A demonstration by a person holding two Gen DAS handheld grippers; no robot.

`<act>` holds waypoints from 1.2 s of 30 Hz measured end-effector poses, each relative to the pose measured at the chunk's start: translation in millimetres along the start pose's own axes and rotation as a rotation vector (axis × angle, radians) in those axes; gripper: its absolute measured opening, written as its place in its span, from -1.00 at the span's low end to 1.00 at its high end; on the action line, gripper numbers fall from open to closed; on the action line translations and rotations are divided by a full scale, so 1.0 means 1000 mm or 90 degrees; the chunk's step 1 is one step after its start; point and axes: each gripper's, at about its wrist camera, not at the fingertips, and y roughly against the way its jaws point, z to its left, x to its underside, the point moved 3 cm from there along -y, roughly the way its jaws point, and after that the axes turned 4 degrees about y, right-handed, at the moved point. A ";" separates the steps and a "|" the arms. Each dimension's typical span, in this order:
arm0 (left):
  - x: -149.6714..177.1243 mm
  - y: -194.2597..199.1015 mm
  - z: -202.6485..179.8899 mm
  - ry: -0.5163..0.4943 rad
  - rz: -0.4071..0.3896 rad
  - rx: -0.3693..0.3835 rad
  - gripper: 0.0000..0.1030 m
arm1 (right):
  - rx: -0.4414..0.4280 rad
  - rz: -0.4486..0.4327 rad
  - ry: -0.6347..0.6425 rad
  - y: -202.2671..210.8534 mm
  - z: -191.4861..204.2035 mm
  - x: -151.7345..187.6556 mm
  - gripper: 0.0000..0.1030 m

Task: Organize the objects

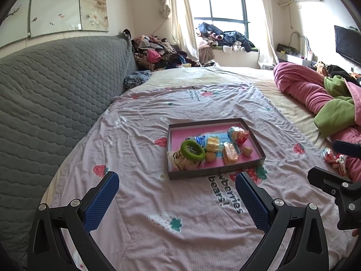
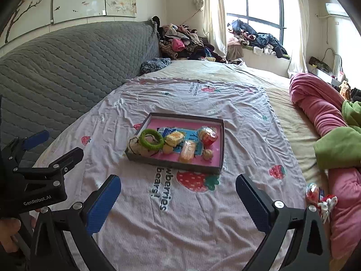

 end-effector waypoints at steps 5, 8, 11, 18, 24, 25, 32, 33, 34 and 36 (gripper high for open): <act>0.015 0.006 -0.003 -0.002 0.002 -0.002 1.00 | 0.001 0.006 0.001 0.005 0.001 0.017 0.99; 0.025 0.008 -0.003 -0.002 0.009 -0.003 1.00 | -0.002 0.010 -0.003 0.006 0.003 0.028 0.99; 0.036 0.010 -0.002 -0.001 0.014 -0.006 1.00 | -0.005 0.009 -0.008 0.008 0.003 0.037 0.99; 0.057 0.010 0.001 0.004 0.021 -0.007 1.00 | -0.002 0.016 -0.013 0.008 0.002 0.058 0.99; 0.077 0.007 -0.002 0.004 0.030 0.000 1.00 | 0.001 0.024 -0.025 0.002 -0.002 0.083 0.99; 0.081 0.006 -0.002 0.004 0.032 0.003 1.00 | 0.003 0.025 -0.026 0.001 -0.002 0.087 0.99; 0.109 -0.006 -0.001 0.014 0.050 0.006 1.00 | 0.003 0.029 -0.044 -0.008 -0.006 0.109 0.99; 0.112 -0.008 0.000 0.015 0.052 0.006 1.00 | 0.007 0.027 -0.042 -0.010 -0.006 0.112 0.99; 0.117 -0.011 0.001 0.015 0.055 0.005 1.00 | 0.010 0.026 -0.042 -0.011 -0.006 0.115 0.99; 0.123 -0.016 0.002 0.018 0.063 0.005 1.00 | 0.010 0.027 -0.051 -0.016 -0.008 0.122 0.99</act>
